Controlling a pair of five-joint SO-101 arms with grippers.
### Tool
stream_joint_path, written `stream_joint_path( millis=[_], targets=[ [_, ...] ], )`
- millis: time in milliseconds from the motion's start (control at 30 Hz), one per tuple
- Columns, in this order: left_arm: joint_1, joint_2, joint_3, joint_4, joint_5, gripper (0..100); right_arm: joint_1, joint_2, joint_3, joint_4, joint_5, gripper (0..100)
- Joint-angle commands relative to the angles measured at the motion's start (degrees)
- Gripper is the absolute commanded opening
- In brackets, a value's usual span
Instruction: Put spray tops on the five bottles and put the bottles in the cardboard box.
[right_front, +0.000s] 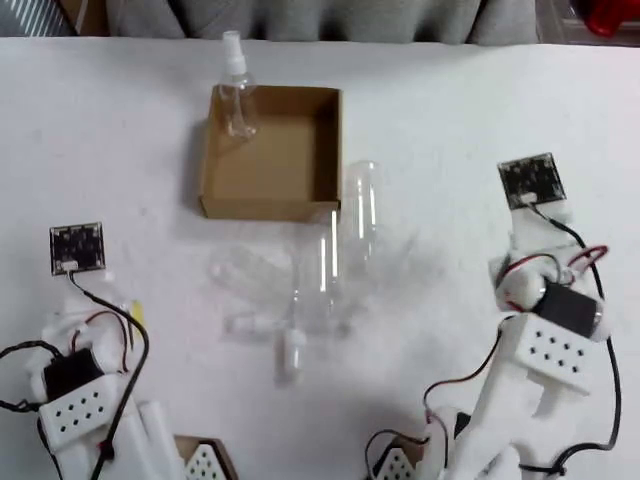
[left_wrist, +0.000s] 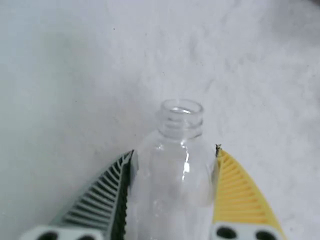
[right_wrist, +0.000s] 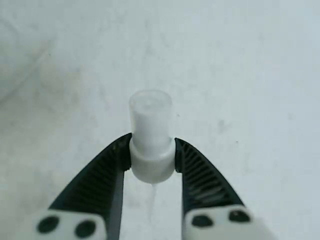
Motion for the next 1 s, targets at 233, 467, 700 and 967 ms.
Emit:
stream_joint_path(
  millis=[233, 467, 700, 967],
  targets=[
    [0.4, -1.1, -0.4, -1.7, -0.5, 2, -19.2, -1.9, -3.0, -5.1, -39.5, 1.5],
    [0.4, -1.2, -0.4, -1.7, -0.5, 2, -29.5, -2.2, -3.2, -25.5, -53.2, 1.5],
    [0.4, -1.2, -0.4, -1.7, -0.5, 2, -39.4, -2.3, -3.3, -46.6, -54.7, 1.5],
    [0.4, -1.2, -0.4, -1.7, -0.5, 2, -49.4, -5.9, 1.8, -51.4, -54.9, 1.5]
  ],
)
